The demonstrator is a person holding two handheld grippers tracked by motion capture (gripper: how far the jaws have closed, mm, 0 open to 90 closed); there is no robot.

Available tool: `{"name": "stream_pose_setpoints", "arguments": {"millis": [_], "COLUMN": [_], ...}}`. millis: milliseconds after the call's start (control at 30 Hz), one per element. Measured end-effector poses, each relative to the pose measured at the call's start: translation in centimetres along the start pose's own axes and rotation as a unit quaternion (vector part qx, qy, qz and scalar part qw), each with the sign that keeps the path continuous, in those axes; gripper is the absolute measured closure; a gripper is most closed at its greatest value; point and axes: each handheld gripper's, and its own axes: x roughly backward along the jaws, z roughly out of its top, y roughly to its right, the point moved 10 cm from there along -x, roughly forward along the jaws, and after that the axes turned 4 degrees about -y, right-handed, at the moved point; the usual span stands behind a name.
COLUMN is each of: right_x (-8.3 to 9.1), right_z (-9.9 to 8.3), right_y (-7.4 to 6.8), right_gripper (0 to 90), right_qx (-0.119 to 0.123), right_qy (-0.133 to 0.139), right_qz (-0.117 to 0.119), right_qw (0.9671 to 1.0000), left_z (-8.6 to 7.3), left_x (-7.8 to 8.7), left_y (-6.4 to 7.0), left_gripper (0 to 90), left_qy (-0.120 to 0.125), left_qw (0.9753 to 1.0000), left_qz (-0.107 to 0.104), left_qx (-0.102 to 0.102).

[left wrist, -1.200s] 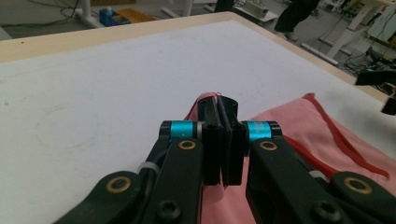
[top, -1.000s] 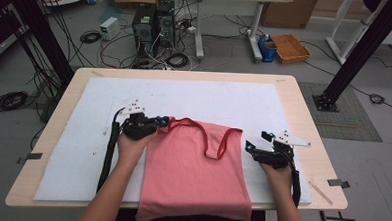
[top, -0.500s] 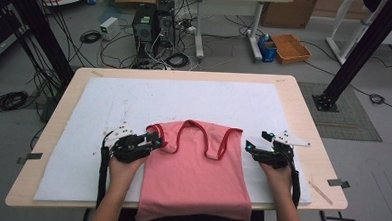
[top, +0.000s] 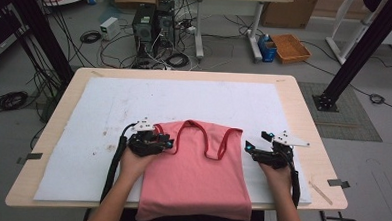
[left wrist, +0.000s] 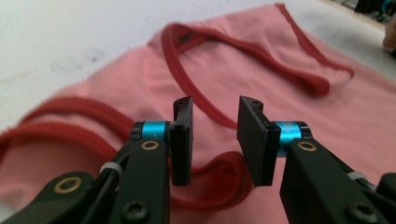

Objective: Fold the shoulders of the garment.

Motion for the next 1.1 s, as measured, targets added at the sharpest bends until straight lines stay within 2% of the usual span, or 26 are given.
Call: {"name": "stream_pose_setpoints", "arguments": {"millis": [100,200,267,433,567,633,667,700,733,833,933,1000,1100], "right_x": [0.0,0.0,0.0,0.0,0.0,0.0,0.0,0.0,0.0,0.0,0.0,0.0,0.0], "right_z": [0.0,0.0,0.0,0.0,0.0,0.0,0.0,0.0,0.0,0.0,0.0,0.0,0.0], "right_y": [0.0,0.0,0.0,0.0,0.0,0.0,0.0,0.0,0.0,-0.1,-0.1,-0.1,-0.1], "right_gripper": [21.3,21.3,21.3,21.3,21.3,21.3,21.3,21.3,21.3,21.3,21.3,21.3,21.3], "right_qx": [0.001,0.003,0.003,0.004,0.006,0.006,0.005,0.005,0.005,0.005,0.005,0.006,0.005], "right_qy": [0.001,0.0,0.0,0.0,0.0,0.001,0.0,0.0,0.0,0.0,-0.002,-0.002,-0.002], "right_qz": [0.0,0.0,-0.001,-0.002,-0.003,-0.002,-0.003,-0.003,-0.003,-0.003,-0.003,-0.003,-0.004], "right_qw": [1.0,1.0,1.0,1.0,1.0,1.0,1.0,1.0,1.0,1.0,1.0,1.0,1.0], "left_z": [-0.7,-1.5,-1.9,-2.3,-2.5,-2.5,-2.4,-2.4,-2.2,-1.6,-1.2,-0.9,-0.4], "left_x": [0.5,0.7,0.8,1.0,1.2,1.3,1.5,1.5,1.6,2.3,3.1,3.5,4.5], "left_y": [0.5,0.8,0.8,1.2,1.4,1.6,1.6,1.6,1.5,1.0,0.6,0.0,-1.3], "left_gripper": [66.2,66.2,66.2,67.0,67.1,60.6,49.6,45.6,45.6,37.6,33.2,28.3,22.0], "left_qy": [-0.011,-0.032,-0.05,-0.065,-0.065,-0.056,-0.044,-0.044,-0.035,-0.01,0.008,0.02,0.046], "left_qw": [0.9999,0.9995,0.9987,0.9975,0.997,0.9977,0.9982,0.9982,0.9985,0.9989,0.9988,0.9984,0.9963], "left_qz": [0.005,0.004,0.007,0.013,0.02,0.01,0.007,0.007,0.012,0.024,0.027,0.04,0.068], "left_qx": [-0.008,-0.005,-0.01,-0.024,-0.037,-0.038,-0.04,-0.04,-0.039,-0.04,-0.04,-0.035,-0.025]}}
